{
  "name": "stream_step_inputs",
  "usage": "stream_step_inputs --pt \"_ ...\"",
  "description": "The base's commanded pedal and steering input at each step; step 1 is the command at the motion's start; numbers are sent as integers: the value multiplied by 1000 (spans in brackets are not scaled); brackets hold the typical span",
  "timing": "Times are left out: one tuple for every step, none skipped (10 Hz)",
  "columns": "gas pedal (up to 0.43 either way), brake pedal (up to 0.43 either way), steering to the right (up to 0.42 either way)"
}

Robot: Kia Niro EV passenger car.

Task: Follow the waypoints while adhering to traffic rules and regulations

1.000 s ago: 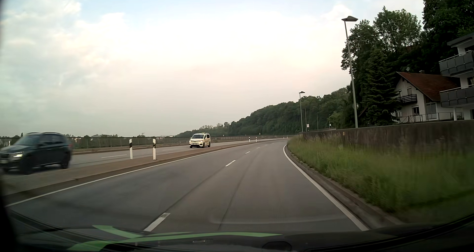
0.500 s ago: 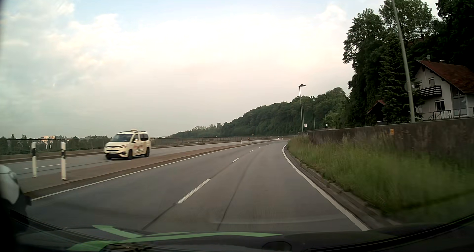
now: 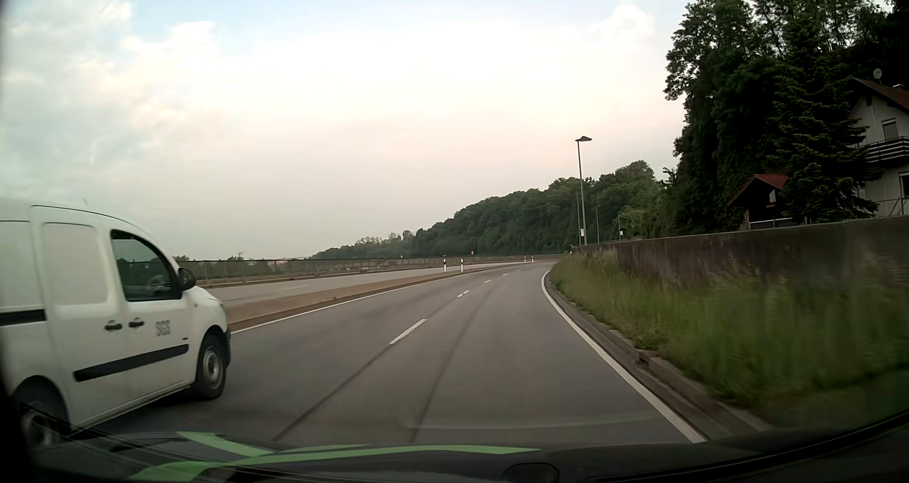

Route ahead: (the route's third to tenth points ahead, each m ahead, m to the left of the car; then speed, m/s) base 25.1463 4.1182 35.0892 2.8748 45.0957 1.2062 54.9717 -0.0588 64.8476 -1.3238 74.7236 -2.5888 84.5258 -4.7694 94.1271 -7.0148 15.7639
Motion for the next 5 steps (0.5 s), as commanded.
stream_step_inputs --pt "87 0 10" --pt "87 0 9" --pt "87 0 9" --pt "87 0 9" --pt "87 0 9"
